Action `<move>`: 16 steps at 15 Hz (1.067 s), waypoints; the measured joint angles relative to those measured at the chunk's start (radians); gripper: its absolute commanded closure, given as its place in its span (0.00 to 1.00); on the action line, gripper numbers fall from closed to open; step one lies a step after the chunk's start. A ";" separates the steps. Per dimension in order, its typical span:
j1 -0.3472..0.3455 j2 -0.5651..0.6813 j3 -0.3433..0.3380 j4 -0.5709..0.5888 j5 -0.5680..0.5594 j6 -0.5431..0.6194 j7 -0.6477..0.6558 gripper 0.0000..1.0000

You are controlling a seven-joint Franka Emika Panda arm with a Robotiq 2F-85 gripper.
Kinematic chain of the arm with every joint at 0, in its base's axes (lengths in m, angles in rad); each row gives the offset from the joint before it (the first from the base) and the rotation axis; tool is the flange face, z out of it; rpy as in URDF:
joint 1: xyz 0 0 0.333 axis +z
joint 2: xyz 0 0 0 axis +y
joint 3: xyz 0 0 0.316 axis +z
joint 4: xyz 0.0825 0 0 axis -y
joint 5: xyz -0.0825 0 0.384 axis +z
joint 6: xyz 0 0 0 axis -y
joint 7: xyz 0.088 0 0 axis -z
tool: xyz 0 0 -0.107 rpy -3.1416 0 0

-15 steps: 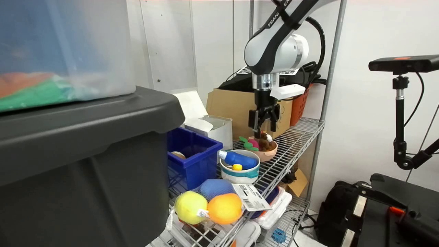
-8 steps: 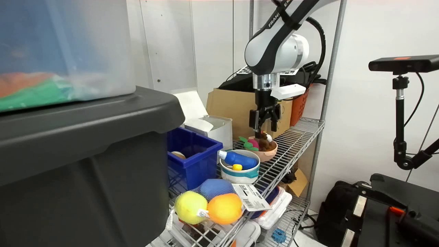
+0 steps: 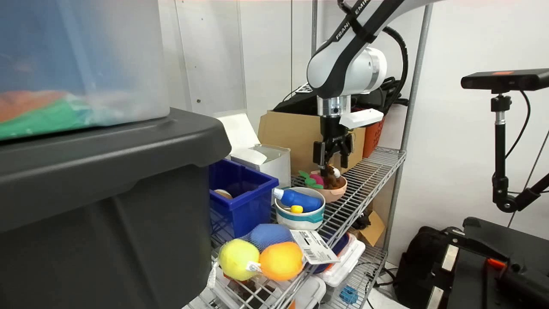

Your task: Put the brown doll in the blue box

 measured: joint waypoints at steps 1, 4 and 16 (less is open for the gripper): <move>0.000 0.003 -0.001 0.001 0.000 0.000 0.002 0.03; 0.000 0.009 -0.001 0.008 0.000 0.000 0.014 0.30; 0.003 0.019 -0.001 0.015 -0.001 0.023 0.043 1.00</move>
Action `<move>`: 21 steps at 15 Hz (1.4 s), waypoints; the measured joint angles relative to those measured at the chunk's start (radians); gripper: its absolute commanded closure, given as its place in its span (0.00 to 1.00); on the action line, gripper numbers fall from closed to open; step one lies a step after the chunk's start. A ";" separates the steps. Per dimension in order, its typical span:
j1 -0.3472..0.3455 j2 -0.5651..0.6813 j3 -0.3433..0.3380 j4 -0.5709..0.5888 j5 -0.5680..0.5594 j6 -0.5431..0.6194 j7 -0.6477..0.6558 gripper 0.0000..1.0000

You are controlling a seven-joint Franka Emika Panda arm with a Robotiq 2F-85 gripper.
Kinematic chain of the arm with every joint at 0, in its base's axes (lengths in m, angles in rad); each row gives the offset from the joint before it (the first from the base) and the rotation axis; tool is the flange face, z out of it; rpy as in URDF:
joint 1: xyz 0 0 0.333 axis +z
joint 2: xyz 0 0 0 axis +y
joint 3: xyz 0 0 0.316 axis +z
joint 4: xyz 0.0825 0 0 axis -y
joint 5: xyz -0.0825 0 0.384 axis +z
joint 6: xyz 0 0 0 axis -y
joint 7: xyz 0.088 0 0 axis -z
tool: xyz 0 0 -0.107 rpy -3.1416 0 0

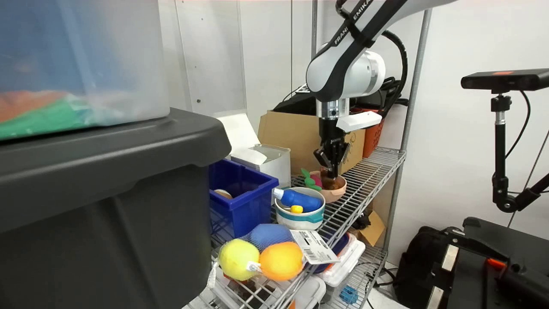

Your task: Put the brown doll in the blue box

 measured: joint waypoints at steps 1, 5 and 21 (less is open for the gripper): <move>0.001 0.001 0.000 0.000 0.000 0.001 0.001 0.99; 0.004 0.002 0.000 0.000 0.000 0.005 0.003 0.99; 0.003 -0.116 -0.020 -0.047 0.000 0.019 0.024 0.99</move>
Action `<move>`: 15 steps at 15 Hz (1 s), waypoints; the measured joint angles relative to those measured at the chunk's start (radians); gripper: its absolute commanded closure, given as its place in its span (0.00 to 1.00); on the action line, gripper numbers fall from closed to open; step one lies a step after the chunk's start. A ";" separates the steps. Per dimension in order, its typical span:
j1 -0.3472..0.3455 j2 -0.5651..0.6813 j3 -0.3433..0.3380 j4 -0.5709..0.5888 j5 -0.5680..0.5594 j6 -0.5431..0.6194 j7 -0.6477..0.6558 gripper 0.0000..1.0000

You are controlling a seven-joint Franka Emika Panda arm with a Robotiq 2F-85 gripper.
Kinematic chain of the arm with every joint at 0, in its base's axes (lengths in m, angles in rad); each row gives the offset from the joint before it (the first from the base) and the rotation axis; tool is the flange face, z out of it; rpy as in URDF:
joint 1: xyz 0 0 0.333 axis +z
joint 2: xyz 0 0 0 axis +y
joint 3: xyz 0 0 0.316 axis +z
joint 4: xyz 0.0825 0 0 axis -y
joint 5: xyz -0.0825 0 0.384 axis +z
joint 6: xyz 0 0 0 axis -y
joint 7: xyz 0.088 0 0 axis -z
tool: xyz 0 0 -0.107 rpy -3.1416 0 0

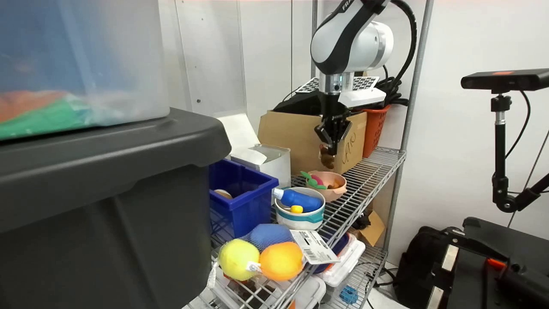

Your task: Put the brown doll in the blue box

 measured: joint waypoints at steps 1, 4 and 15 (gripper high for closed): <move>0.000 -0.022 0.001 -0.017 0.000 0.000 0.000 0.99; 0.004 -0.105 0.010 -0.084 0.000 0.000 -0.004 0.99; 0.104 -0.343 0.075 -0.271 0.004 -0.001 -0.010 0.99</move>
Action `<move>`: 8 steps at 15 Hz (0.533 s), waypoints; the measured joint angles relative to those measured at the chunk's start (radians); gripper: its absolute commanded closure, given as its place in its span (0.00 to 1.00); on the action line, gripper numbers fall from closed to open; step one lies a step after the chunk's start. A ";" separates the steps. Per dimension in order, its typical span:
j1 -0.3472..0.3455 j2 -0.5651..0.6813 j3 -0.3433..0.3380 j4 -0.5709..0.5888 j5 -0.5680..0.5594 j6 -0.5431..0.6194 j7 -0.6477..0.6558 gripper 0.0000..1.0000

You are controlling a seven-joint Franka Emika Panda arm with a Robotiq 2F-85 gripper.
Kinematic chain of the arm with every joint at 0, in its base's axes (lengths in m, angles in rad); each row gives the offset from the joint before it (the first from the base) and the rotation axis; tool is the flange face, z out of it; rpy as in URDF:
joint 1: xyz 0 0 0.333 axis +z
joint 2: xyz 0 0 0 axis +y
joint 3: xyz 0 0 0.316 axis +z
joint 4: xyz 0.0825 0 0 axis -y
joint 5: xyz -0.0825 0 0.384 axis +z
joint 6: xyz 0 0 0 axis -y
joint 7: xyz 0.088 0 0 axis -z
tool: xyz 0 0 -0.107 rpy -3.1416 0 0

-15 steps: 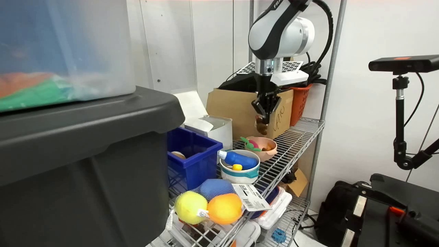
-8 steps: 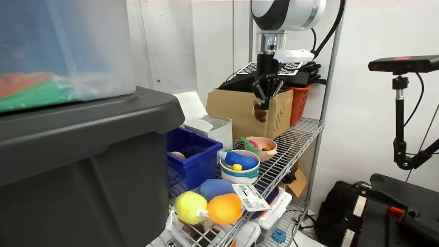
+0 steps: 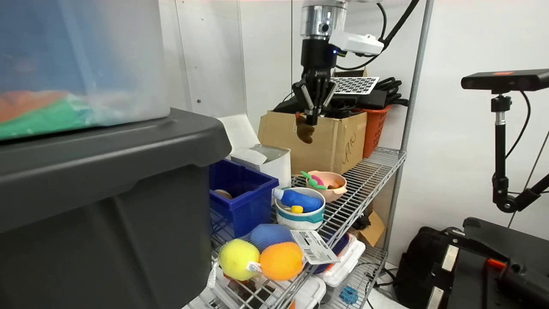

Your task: Put the brown doll in the blue box

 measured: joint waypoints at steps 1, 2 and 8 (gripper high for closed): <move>0.011 -0.010 0.009 -0.007 0.002 0.000 0.000 0.99; 0.023 -0.020 0.019 -0.015 0.005 0.000 0.000 0.99; 0.071 -0.064 0.063 -0.057 0.021 0.000 -0.015 0.99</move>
